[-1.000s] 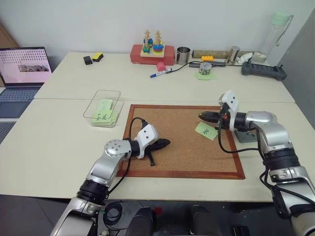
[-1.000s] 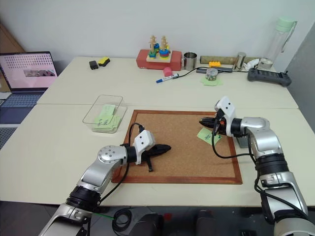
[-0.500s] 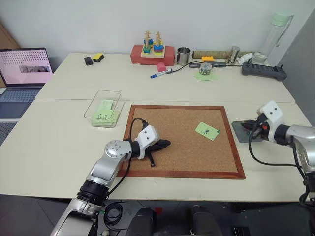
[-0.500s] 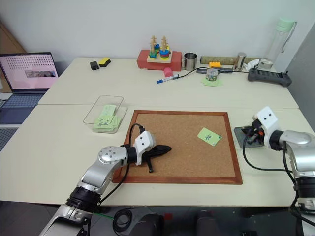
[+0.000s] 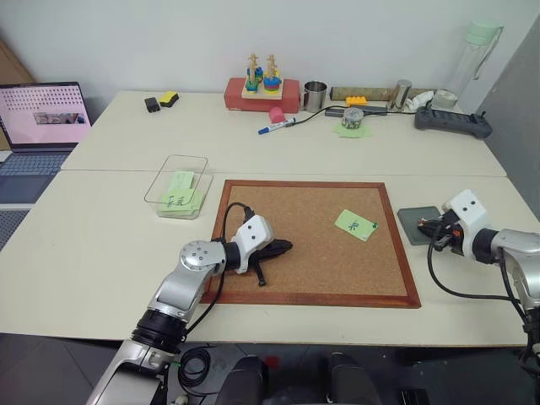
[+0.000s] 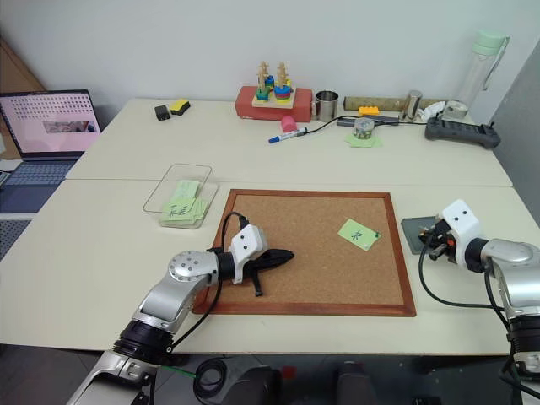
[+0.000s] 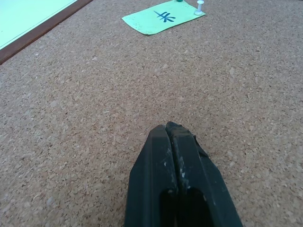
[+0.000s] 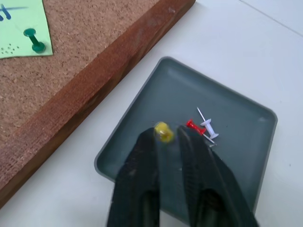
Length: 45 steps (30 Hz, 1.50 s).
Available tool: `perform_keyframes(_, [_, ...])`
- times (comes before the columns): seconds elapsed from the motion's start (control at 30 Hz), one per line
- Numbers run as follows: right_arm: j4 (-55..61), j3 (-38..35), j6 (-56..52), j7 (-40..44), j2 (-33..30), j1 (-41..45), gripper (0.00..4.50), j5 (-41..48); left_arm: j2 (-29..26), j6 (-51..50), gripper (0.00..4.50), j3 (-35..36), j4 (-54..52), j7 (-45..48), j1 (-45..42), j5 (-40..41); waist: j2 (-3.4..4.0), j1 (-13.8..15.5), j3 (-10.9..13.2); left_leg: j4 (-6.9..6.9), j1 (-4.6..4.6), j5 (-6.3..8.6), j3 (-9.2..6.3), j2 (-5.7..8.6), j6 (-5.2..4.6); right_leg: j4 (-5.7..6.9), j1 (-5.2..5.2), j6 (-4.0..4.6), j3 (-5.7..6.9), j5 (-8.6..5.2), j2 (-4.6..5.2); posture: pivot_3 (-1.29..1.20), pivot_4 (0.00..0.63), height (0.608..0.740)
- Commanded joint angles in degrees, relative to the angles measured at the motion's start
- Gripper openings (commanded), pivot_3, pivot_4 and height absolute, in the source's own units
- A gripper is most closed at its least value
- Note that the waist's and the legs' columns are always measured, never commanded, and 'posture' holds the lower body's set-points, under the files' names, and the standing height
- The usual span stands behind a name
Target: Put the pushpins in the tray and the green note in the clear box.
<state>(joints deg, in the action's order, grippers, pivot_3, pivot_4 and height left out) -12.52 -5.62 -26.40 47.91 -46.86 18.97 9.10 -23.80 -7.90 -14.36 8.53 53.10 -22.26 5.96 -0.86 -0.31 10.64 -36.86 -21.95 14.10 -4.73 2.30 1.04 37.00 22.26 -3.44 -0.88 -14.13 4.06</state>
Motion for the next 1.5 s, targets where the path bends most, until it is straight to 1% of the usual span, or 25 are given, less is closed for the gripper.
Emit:
perform_keyframes(0.03, [1.1, -1.3, -0.2, 0.7, -1.4, 0.1, 1.60, 0.6, -0.5, -0.4, 0.00, -1.4, 0.7, 0.8, 1.0, -1.2, 0.00, 0.0, 0.0, 0.00, 0.00, 0.00, 0.00, 0.00, 0.00, 0.00, 0.00, 0.00, 0.00, 0.00, 0.00, 0.00, 0.150, 0.740])
perform_keyframes(0.13, [1.6, -1.8, -0.2, 1.1, -1.5, 0.4, 2.12, 0.9, -0.5, -0.4, 0.00, -1.4, 0.7, 0.6, 1.0, -1.2, 0.00, 0.0, 0.0, 0.00, 0.00, 0.00, 0.00, 0.00, 0.00, 0.00, 0.00, 0.00, 0.00, 0.00, 0.00, 0.00, 0.150, 0.740])
perform_keyframes(0.2, [2.7, -2.3, -0.5, 1.9, -2.1, 0.4, 2.63, 1.7, -0.5, -0.4, 0.00, -1.3, 0.7, 0.6, 1.0, -1.2, 0.00, 0.0, 0.0, 0.00, 0.00, 0.00, -0.01, 0.00, 0.00, 0.00, -0.01, 0.00, 0.01, 0.00, 0.00, 0.00, 0.150, 0.740])
perform_keyframes(0.23, [3.5, -2.7, -0.9, 2.4, -2.4, 0.5, 2.76, 2.2, -0.5, -0.5, 0.00, -1.3, 0.6, 0.5, 1.0, -1.2, 0.00, 0.0, 0.0, 0.00, 0.00, 0.00, -0.01, 0.00, 0.00, 0.00, 0.00, 0.00, 0.01, 0.00, 0.00, 0.00, 0.150, 0.740])
perform_keyframes(0.4, [9.4, -2.8, -1.4, 7.1, -4.5, 0.6, 2.76, 5.5, -0.6, -0.3, 0.00, -1.2, 0.8, 0.5, 1.0, -1.2, 0.00, 0.0, 0.0, 0.00, 0.00, 0.00, -0.01, 0.00, 0.00, 0.00, -0.01, -0.01, 0.01, -0.01, 0.00, 0.00, 0.150, 0.740])
perform_keyframes(0.5, [13.0, 0.2, -0.6, 9.0, -3.6, 0.2, 2.76, 5.9, -0.7, -0.1, 0.00, -1.3, 1.0, 0.8, 0.8, -1.3, 0.00, 0.0, 0.0, 0.00, 0.00, 0.00, -0.02, -0.01, 0.00, -0.01, -0.01, -0.01, 0.02, -0.01, 0.00, 0.00, 0.150, 0.740])
perform_keyframes(0.57, [13.2, 1.3, -0.4, 8.5, -2.5, 0.7, 2.76, 5.5, -0.7, 0.0, 0.00, -1.4, 1.1, 0.8, 0.8, -1.4, -0.01, 0.0, 0.0, 0.00, 0.00, 0.00, -0.04, -0.02, 0.00, -0.01, -0.02, -0.02, 0.04, -0.01, -0.01, 0.00, 0.150, 0.740])
perform_keyframes(0.73, [6.6, 5.4, 4.1, 6.9, 2.1, 4.2, 2.76, 2.7, -0.8, 0.1, 0.00, -1.5, 1.2, 1.0, 0.5, -1.5, -0.01, -0.1, 0.0, -0.01, 0.00, 0.00, -0.02, -0.01, 0.00, -0.02, -0.01, -0.02, 0.02, -0.01, -0.01, 0.00, 0.150, 0.740])
perform_keyframes(0.9, [1.0, 7.2, 7.4, 6.9, 4.3, 7.4, 2.76, 1.3, -1.0, -0.1, 0.00, -1.5, 1.0, 1.0, 0.4, -1.5, -0.01, 0.0, 0.0, -0.01, -0.01, 0.00, -0.04, 0.00, 0.01, -0.03, 0.01, -0.01, 0.01, -0.01, -0.01, 0.00, 0.150, 0.740])
perform_keyframes(1.03, [-2.6, 7.1, 9.3, 7.3, 5.6, 9.2, 2.76, 0.8, -1.2, -0.3, 0.00, -1.5, 0.7, 0.9, 0.6, -1.6, -0.01, 0.0, 0.0, 0.00, 0.00, 0.00, -0.03, -0.01, 0.01, -0.01, 0.00, -0.01, 0.03, 0.00, -0.01, 0.00, 0.150, 0.740])
perform_keyframes(1.1, [-3.2, 7.0, 9.6, 7.6, 6.1, 9.4, 2.40, 1.1, -1.2, -0.3, 0.00, -1.5, 0.6, 0.8, 0.7, -1.5, -0.01, 0.0, 0.0, 0.00, 0.00, 0.00, -0.04, -0.01, 0.00, -0.01, 0.00, -0.01, 0.02, -0.01, -0.01, 0.00, 0.150, 0.740])
perform_keyframes(1.13, [-3.4, 7.1, 9.7, 7.7, 6.3, 9.4, 2.31, 1.2, -1.3, -0.3, 0.00, -1.4, 0.5, 0.8, 0.9, -1.5, -0.01, 0.0, 0.0, 0.00, 0.00, 0.00, -0.04, 0.00, 0.00, -0.01, 0.00, -0.01, 0.01, 0.00, -0.01, 0.00, 0.150, 0.740])
perform_keyframes(1.27, [-3.9, 7.4, 10.0, 8.0, 7.1, 9.4, 1.33, 1.1, -1.5, -0.4, 0.00, -1.3, 0.3, 0.8, 1.1, -1.5, -0.01, -0.1, 0.0, 0.00, 0.00, 0.00, -0.05, -0.01, 0.00, 0.00, 0.00, -0.01, 0.02, 0.00, -0.01, 0.00, 0.150, 0.740])
perform_keyframes(1.3, [-4.0, 7.4, 10.0, 8.0, 7.2, 9.4, 1.17, 1.1, -1.6, -0.5, 0.00, -1.2, 0.2, 0.8, 1.1, -1.4, -0.01, -0.1, 0.0, 0.00, 0.00, 0.00, -0.05, -0.01, 0.00, 0.00, 0.00, 0.00, 0.02, 0.00, -0.01, 0.00, 0.150, 0.740])
perform_keyframes(1.33, [-4.0, 7.4, 10.0, 8.0, 7.3, 9.4, 0.87, 1.1, -1.7, -0.5, 0.00, -1.2, 0.2, 0.7, 1.2, -1.4, -0.01, -0.1, 0.0, 0.00, 0.00, 0.00, -0.04, -0.01, 0.00, 0.00, 0.01, 0.00, 0.01, 0.00, -0.01, 0.00, 0.150, 0.740])
perform_keyframes(1.43, [-3.9, 7.6, 9.6, 8.8, 7.3, 9.3, 0.15, 1.3, -1.7, -0.5, 0.00, -1.2, 0.2, 0.6, 1.1, -1.5, -0.01, -0.2, 0.0, 0.00, 0.01, 0.00, -0.05, -0.01, 0.00, 0.00, 0.01, 0.00, 0.01, 0.00, -0.01, 0.00, 0.150, 0.740])
perform_keyframes(1.47, [-3.7, 7.6, 9.5, 9.0, 7.3, 9.2, 0.02, 1.4, -1.7, -0.5, 0.00, -1.2, 0.2, 0.6, 1.2, -1.5, -0.01, -0.2, 0.0, 0.00, 0.01, 0.00, -0.05, -0.01, 0.00, 0.00, 0.01, 0.00, 0.01, 0.00, -0.01, 0.00, 0.150, 0.740])
perform_keyframes(1.5, [-3.5, 7.6, 9.3, 9.1, 7.3, 9.1, 0.02, 1.5, -1.8, -0.5, 0.00, -1.2, 0.2, 0.6, 1.2, -1.5, -0.01, -0.2, 0.0, 0.00, 0.01, 0.00, -0.06, -0.01, 0.00, 0.00, 0.01, 0.00, 0.01, 0.00, -0.01, 0.00, 0.150, 0.740])
